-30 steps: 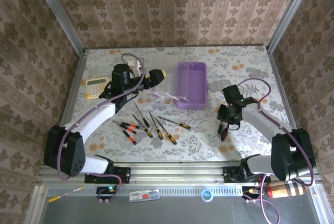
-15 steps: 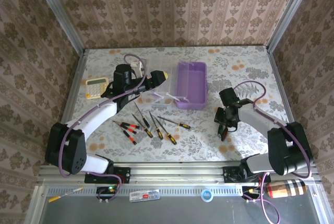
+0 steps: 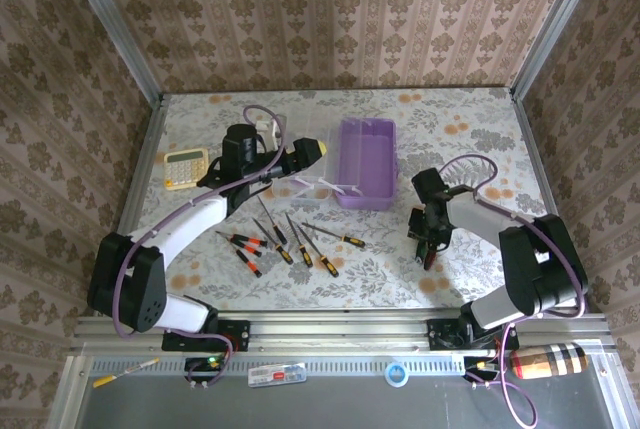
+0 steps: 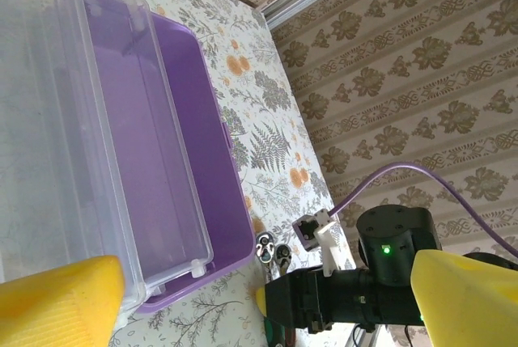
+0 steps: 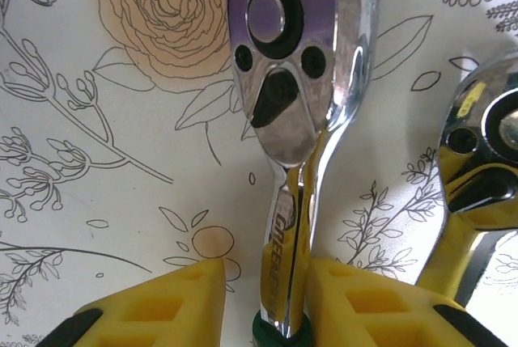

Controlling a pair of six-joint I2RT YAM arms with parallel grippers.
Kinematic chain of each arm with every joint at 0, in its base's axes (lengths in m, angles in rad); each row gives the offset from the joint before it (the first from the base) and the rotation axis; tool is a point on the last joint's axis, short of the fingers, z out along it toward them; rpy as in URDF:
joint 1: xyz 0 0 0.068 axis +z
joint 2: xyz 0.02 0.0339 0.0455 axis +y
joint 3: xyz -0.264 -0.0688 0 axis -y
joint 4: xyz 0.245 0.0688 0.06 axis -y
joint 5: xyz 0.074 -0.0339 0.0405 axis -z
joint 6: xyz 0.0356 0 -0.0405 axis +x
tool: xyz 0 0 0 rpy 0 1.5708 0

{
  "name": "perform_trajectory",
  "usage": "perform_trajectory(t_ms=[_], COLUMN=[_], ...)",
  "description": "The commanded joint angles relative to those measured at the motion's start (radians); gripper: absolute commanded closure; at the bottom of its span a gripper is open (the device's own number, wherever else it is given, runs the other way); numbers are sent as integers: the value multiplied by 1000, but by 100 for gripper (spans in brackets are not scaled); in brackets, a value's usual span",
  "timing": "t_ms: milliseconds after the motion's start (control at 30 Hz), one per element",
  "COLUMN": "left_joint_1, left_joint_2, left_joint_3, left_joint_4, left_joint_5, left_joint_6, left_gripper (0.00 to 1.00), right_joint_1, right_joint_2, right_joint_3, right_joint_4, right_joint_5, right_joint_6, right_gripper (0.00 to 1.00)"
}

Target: Pack the tool kit

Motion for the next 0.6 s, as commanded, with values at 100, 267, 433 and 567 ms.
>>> perform_trajectory(t_ms=[100,267,433,567], left_joint_1=[-1,0,0,0], left_joint_2=[2,0,-3,-10], left_joint_3=[34,36,38,48], left_joint_4=[-11,-16,-25,-73], left_joint_5=[22,20,15,-12], left_joint_6=[17,22,27,50], left_gripper=[8,8,8,6], right_joint_1=[22,24,30,29], right_joint_2=[53,46,15,-6], right_joint_3=[41,44,47,64], right_joint_4=[29,30,30,13], right_joint_5=[-6,-13,-6,-3], right_joint_6=[-21,-23,-17,-14], right_gripper=[77,84,85,86])
